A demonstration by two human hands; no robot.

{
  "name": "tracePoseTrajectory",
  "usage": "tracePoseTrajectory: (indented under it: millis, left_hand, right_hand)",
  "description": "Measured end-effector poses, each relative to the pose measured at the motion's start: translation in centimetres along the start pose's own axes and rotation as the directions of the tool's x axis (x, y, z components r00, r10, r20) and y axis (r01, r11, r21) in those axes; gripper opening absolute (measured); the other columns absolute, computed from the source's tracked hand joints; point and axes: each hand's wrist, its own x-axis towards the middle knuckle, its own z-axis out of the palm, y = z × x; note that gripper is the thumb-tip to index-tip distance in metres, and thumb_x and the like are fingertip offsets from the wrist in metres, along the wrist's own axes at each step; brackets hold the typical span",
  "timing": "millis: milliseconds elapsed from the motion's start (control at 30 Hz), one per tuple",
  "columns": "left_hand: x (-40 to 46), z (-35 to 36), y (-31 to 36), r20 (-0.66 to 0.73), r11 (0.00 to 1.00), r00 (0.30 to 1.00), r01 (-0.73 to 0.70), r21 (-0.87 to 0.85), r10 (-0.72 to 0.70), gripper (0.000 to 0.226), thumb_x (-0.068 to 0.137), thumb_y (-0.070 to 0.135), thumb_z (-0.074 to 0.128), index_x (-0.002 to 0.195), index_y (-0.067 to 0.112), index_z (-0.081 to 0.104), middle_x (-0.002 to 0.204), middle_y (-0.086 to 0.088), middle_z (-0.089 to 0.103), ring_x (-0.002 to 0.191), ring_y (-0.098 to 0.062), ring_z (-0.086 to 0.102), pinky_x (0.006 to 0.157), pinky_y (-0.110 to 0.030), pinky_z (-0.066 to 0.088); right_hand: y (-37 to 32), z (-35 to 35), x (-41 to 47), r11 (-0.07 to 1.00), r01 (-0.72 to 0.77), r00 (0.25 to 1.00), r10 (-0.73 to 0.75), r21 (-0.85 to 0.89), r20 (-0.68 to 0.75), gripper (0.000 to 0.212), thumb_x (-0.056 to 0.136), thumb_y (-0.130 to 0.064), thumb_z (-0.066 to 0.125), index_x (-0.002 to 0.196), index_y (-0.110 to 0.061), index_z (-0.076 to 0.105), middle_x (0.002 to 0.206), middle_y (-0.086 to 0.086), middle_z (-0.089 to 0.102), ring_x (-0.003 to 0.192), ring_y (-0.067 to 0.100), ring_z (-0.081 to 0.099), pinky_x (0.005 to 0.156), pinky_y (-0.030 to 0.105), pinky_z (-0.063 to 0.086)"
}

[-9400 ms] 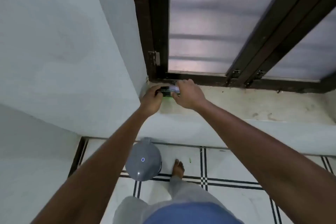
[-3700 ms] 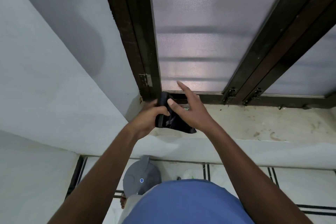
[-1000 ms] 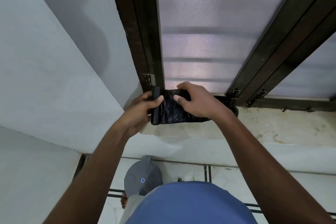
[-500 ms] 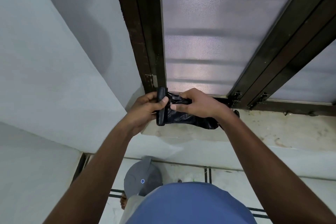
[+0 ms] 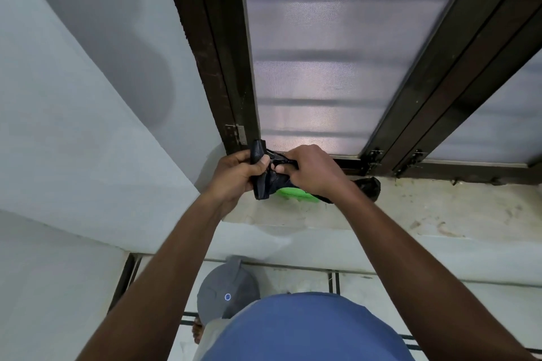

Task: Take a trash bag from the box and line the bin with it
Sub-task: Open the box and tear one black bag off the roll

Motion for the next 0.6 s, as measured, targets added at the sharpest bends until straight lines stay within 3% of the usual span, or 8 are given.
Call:
tracePoseTrajectory:
  millis: [100,167,267,333,400,500,600]
  left_hand:
    - [0.2,0.2,0.1,-0.035,0.999,0.999,0.028,0.016,-0.028,0.023,0.1,0.011,0.075,0.122,0.004,0.078,0.109,-0.01,0.081,0.101,-0.027,0.078,0.077,-0.032,0.066]
    - [0.4,0.3,0.1,-0.038,0.999,0.998,0.047,0.021,-0.046,0.021,0.099,0.011,0.076,0.12,0.005,0.079,0.108,-0.011,0.081,0.102,-0.029,0.078,0.079,-0.035,0.067]
    - [0.0,0.5,0.1,0.034,0.996,0.996,0.077,0.034,-0.078,0.018,0.099,0.009,0.075,0.116,0.004,0.079,0.098,-0.012,0.077,0.092,-0.028,0.075,0.086,-0.05,0.068]
    - [-0.1,0.1,0.2,0.044,0.997,0.996,0.074,0.013,-0.075,0.014,0.1,0.009,0.073,0.114,0.007,0.078,0.09,-0.008,0.077,0.086,-0.023,0.075,0.085,-0.049,0.068]
    - [0.0,-0.6,0.2,0.019,0.998,0.998,0.061,-0.004,-0.061,0.01,0.102,0.009,0.07,0.111,0.009,0.077,0.086,-0.004,0.076,0.083,-0.02,0.074,0.082,-0.042,0.067]
    - [0.4,-1.2,0.0,0.037,0.997,0.996,0.078,-0.014,-0.078,0.009,0.103,0.011,0.069,0.11,0.008,0.075,0.087,-0.006,0.074,0.084,-0.022,0.071,0.089,-0.046,0.065]
    - [0.8,-1.3,-0.3,-0.028,0.999,0.999,0.034,0.037,-0.033,0.017,0.102,0.014,0.073,0.117,0.008,0.077,0.097,-0.007,0.079,0.092,-0.023,0.074,0.083,-0.039,0.065]
  right_hand:
    - [-0.1,0.7,0.1,0.999,-0.014,0.999,0.012,-0.032,-0.05,0.029,0.105,-0.043,0.071,0.083,-0.026,0.065,0.065,-0.006,0.056,0.061,0.018,0.053,0.053,0.03,0.032]
    - [0.0,1.4,0.3,0.996,-0.035,0.996,0.028,-0.079,-0.085,0.027,0.105,-0.037,0.071,0.081,-0.029,0.062,0.065,-0.008,0.055,0.063,0.019,0.054,0.054,0.032,0.031]
    - [1.9,2.1,1.0,0.979,-0.142,0.977,0.115,-0.147,-0.179,0.013,0.1,-0.014,0.066,0.092,-0.02,0.075,0.079,-0.002,0.062,0.081,0.03,0.067,0.065,0.034,0.041]
    - [4.1,1.5,1.5,0.975,-0.183,0.964,0.152,-0.127,-0.219,0.015,0.1,-0.009,0.063,0.095,-0.014,0.077,0.087,0.001,0.066,0.085,0.031,0.067,0.068,0.037,0.045]
    - [5.8,0.8,1.6,0.973,-0.191,0.958,0.155,-0.131,-0.241,0.015,0.101,-0.01,0.063,0.092,-0.012,0.075,0.086,0.004,0.064,0.085,0.032,0.064,0.069,0.041,0.048]
    - [6.4,0.5,1.6,0.965,-0.202,0.952,0.154,-0.166,-0.264,0.018,0.106,-0.015,0.061,0.093,-0.012,0.072,0.088,0.003,0.061,0.086,0.032,0.063,0.071,0.043,0.05]
    - [7.1,0.8,1.8,0.963,-0.174,0.961,0.121,-0.206,-0.248,0.026,0.109,-0.036,0.062,0.097,-0.016,0.074,0.09,0.003,0.062,0.088,0.031,0.065,0.074,0.041,0.051]
